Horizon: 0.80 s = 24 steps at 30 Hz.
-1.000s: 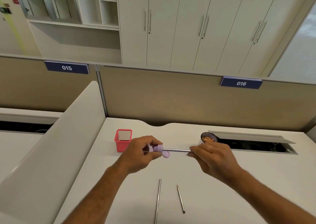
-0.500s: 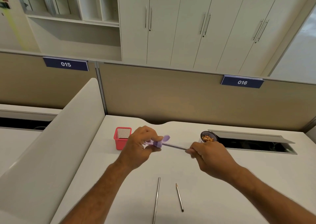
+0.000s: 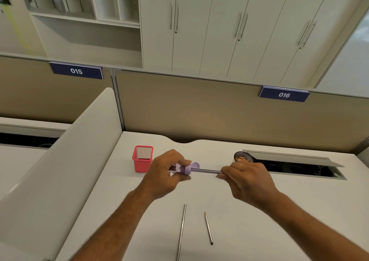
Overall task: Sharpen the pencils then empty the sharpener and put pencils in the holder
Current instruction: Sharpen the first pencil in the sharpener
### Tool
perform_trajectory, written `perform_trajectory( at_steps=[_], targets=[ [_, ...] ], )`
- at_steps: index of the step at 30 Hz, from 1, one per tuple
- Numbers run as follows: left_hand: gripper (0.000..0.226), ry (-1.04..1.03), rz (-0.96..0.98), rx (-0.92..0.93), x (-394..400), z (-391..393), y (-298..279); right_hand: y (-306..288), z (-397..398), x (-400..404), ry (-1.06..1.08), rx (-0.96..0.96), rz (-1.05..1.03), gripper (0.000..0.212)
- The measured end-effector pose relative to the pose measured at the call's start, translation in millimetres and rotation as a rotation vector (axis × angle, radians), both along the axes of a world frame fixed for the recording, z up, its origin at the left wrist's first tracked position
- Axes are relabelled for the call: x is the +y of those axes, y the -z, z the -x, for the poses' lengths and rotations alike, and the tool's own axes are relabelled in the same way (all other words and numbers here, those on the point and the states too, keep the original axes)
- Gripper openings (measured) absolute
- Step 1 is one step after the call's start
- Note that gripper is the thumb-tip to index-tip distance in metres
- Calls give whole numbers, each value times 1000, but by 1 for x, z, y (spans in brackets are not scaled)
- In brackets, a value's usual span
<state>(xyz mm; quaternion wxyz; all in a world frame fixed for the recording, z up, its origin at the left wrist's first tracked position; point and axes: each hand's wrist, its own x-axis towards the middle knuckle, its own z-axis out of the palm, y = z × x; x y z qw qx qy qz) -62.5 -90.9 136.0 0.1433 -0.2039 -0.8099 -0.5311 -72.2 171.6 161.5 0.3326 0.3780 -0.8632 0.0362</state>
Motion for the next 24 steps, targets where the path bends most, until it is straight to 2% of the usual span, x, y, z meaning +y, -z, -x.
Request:
perform_trajectory(
  at_steps=[3, 5, 10, 12, 15, 17, 19, 22, 24],
  targets=[
    [20, -51, -6, 109, 2, 2, 1, 0, 1, -5, 35, -152, 11, 49],
    [20, -82, -6, 140, 2, 4, 1, 2, 3, -5, 63, -216, -6, 53],
    [27, -24, 19, 87, -3, 2, 2, -2, 0, -4, 57, -294, -42, 57],
    [31, -10, 51, 50, -3, 2, 1, -7, -2, -3, 34, -248, -44, 41],
    [31, -19, 40, 4, -2, 1, -2, -7, -1, 2, -34, -48, -47, 24],
    [29, -18, 23, -3, -1, 0, -5, -6, -3, 1, -49, 73, -33, 20],
    [28, -22, 13, -1, 0, 1, -6, -4, -5, -1, -32, 116, -7, 19],
    [28, -13, 21, 16, -1, 3, -4, -3, -4, -1, -9, -22, -18, 29],
    [25, 3, 27, 37, -1, 2, -2, -11, -2, -4, 26, -261, -8, 39]
  ],
)
